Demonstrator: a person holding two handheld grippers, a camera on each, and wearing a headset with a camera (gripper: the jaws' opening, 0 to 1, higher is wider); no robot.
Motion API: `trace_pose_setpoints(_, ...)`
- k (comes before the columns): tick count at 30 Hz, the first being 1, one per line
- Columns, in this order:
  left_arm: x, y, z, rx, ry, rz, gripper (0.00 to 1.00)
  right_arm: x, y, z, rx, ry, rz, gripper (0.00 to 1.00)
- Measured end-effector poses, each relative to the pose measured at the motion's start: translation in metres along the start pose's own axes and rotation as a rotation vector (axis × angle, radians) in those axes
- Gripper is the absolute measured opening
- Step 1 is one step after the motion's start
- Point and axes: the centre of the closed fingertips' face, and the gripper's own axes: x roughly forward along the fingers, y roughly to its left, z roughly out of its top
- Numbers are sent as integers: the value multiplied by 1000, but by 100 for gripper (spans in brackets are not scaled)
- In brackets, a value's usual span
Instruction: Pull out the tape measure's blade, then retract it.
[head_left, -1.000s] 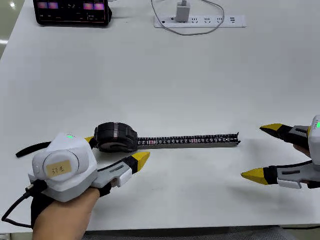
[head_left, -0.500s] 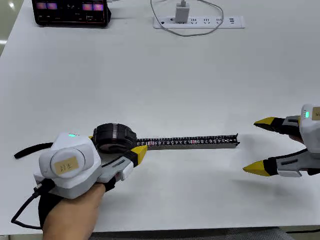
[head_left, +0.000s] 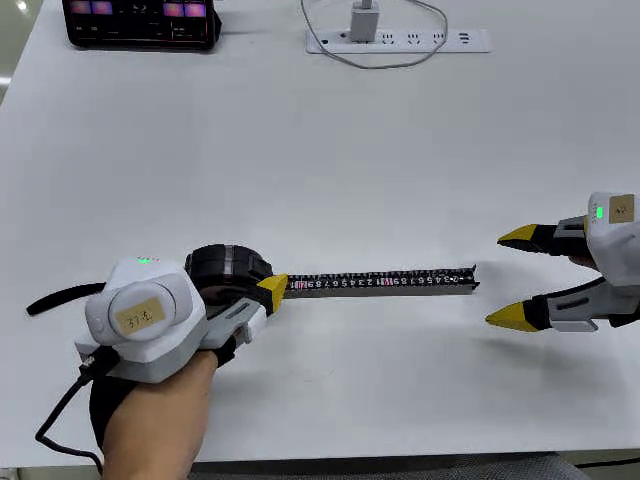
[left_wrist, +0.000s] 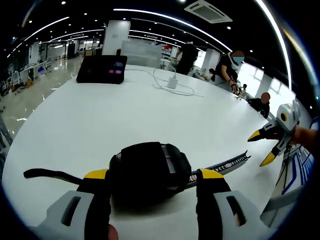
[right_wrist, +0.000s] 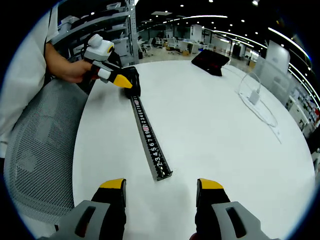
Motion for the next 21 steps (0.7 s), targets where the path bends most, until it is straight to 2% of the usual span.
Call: trace_pose_setpoints(21,3,5,0,-39,-8,21,61,13,-6,3,-93,63,71,37)
